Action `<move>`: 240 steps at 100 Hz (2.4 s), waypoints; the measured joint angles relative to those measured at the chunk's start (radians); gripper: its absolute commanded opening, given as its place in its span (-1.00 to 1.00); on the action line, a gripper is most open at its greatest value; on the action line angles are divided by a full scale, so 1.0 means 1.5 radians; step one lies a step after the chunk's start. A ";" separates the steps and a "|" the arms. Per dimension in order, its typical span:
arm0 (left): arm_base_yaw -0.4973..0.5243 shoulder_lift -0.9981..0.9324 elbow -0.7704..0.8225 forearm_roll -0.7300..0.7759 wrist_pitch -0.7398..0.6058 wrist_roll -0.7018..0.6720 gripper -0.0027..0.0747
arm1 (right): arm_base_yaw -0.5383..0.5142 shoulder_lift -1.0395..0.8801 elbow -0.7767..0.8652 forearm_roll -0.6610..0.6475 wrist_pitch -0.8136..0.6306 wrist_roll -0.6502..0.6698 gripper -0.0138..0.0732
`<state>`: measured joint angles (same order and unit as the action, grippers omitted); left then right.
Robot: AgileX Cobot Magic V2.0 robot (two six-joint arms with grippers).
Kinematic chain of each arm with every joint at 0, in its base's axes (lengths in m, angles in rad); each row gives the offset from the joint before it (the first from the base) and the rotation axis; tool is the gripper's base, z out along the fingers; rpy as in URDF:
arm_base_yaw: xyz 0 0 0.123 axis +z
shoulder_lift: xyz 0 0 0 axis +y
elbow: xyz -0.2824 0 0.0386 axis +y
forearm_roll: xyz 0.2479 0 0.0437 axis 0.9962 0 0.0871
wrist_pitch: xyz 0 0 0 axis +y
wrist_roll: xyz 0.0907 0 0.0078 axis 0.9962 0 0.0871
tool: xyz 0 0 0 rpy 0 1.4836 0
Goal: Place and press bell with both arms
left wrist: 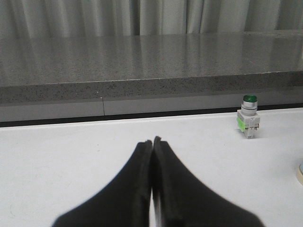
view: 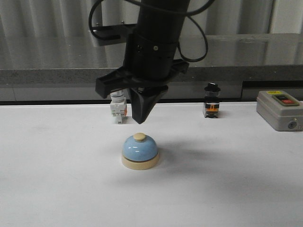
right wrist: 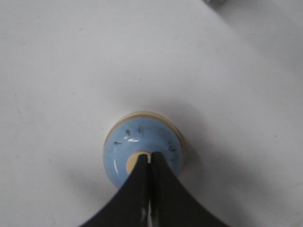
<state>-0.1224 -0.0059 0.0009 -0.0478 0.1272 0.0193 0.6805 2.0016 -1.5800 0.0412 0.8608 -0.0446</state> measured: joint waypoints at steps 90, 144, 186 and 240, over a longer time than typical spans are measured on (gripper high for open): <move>0.000 0.000 0.000 0.000 0.000 0.000 -0.98 | -0.112 -0.166 0.060 0.006 0.026 0.058 -0.84; 0.000 0.000 0.000 0.000 0.000 0.000 -0.98 | -0.385 -0.499 0.360 0.006 -0.022 0.070 -0.84; 0.000 0.000 0.000 0.000 0.000 0.000 -0.98 | -0.452 -0.740 0.539 0.006 -0.061 0.086 -0.84; 0.000 0.000 0.000 0.000 0.000 0.000 -0.98 | -0.452 -1.089 0.736 -0.004 -0.147 0.091 -0.84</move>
<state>-0.1224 -0.0059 0.0009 -0.0478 0.1272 0.0193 0.0029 0.3687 -0.4763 0.0356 0.6402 0.0926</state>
